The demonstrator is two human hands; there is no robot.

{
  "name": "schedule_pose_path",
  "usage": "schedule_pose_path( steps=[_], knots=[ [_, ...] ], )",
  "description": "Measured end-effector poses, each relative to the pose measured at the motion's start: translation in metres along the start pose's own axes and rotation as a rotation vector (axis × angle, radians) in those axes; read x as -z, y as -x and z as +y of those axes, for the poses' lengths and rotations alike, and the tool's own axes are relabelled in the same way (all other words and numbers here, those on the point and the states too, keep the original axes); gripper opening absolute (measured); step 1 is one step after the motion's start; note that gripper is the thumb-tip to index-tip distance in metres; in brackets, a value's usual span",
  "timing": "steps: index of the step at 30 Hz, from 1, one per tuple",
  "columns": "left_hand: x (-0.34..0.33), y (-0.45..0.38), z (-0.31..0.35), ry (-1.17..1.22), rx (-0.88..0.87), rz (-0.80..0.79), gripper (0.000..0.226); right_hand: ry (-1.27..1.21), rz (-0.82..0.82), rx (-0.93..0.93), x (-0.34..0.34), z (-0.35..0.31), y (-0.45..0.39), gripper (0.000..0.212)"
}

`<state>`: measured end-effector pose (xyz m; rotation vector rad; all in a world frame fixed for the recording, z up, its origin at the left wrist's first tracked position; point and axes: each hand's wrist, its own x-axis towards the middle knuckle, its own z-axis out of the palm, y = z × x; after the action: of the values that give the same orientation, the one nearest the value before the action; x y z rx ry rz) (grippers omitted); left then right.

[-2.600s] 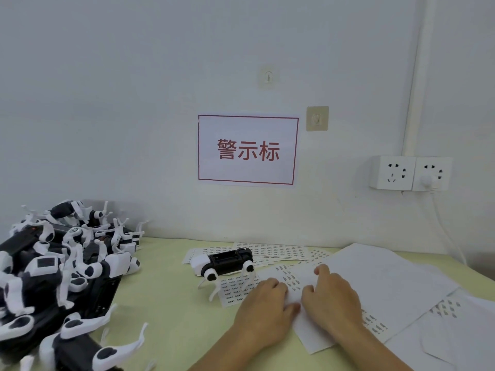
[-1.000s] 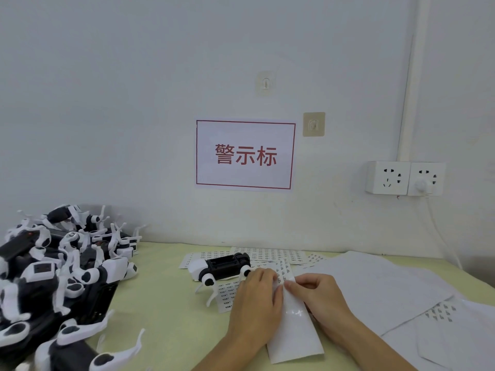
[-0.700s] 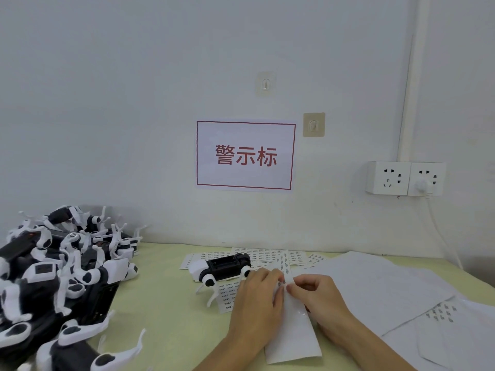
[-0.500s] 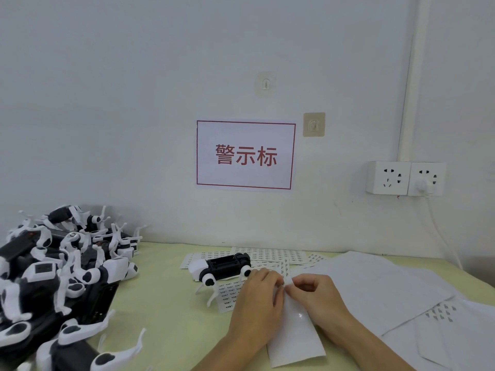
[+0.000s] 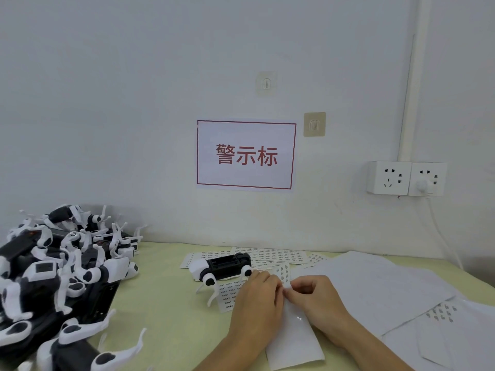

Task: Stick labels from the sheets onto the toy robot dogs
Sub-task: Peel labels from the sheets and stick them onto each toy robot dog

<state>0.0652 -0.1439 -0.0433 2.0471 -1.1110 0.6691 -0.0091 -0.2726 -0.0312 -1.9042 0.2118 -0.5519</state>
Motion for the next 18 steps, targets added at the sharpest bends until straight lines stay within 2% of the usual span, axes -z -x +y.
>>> schedule_pose_path(
  steps=[8,10,12,15,18],
  knots=[
    [0.004,0.0,0.003,0.017,0.003,-0.016,0.018,0.016,0.018,-0.019,0.0,-0.001,0.001,0.024],
    [0.006,0.001,0.005,-0.05,-0.023,-0.054,0.017,0.022,0.041,-0.031,-0.001,0.0,0.0,0.021],
    [0.011,0.0,0.008,-0.175,-0.091,-0.102,0.007,0.023,0.069,-0.051,-0.001,0.001,-0.001,0.014],
    [0.014,-0.003,0.013,-0.333,-0.163,-0.135,0.03,0.034,0.049,-0.032,-0.002,0.0,0.0,0.017],
    [0.011,-0.004,0.013,-0.421,-0.238,-0.148,0.034,0.045,0.04,-0.017,-0.001,-0.001,0.001,0.02]
  ],
)
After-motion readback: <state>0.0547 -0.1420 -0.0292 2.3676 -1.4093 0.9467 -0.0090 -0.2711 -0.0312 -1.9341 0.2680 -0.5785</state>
